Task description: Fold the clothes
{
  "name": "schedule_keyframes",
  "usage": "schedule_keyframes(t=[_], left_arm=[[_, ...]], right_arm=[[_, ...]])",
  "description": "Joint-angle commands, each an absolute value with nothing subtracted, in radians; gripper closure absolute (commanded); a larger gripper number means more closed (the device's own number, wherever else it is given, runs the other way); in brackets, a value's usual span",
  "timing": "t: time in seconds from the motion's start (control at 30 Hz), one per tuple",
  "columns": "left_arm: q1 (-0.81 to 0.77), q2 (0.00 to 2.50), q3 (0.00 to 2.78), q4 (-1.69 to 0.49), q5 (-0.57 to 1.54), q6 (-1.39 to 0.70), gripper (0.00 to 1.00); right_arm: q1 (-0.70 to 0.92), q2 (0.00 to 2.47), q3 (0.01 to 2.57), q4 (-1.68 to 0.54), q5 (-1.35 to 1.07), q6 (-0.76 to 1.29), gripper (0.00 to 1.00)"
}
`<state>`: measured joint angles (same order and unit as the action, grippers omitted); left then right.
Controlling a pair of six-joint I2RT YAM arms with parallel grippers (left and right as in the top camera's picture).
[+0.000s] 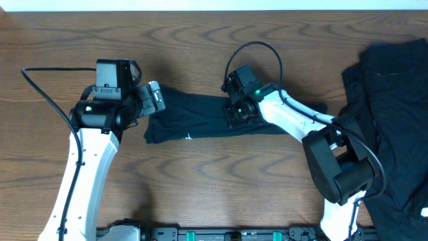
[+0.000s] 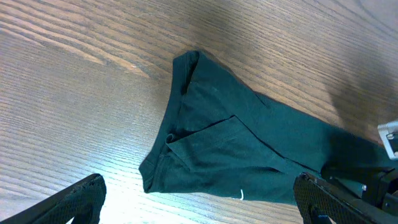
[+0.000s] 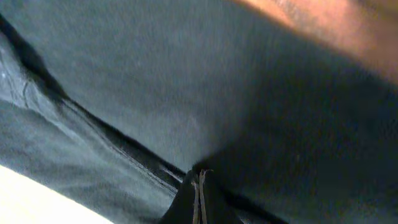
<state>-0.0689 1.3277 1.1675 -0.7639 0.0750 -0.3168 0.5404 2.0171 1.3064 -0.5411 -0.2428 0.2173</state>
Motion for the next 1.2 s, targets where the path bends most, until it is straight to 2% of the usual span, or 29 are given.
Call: schedule_keyframes(t=[0.0, 0.53, 0.73, 1.17], left_arm=[[-0.067, 1.326, 1.173, -0.77, 0.067, -0.312, 0.02], [-0.067, 1.326, 1.173, -0.77, 0.067, -0.312, 0.02], [-0.067, 1.326, 1.173, -0.77, 0.067, -0.312, 0.02], [-0.067, 1.326, 1.173, -0.77, 0.067, -0.312, 0.02]], right_arm=[[0.552, 2.031, 1.314, -0.563, -0.31, 0.239, 0.99], [0.564, 2.031, 1.314, -0.682, -0.416, 0.256, 0.98], [0.543, 1.988, 1.355, -0.748, -0.437, 0.176, 0.99], [0.496, 1.978, 1.394, -0.786, -0.171, 0.179, 0.99]])
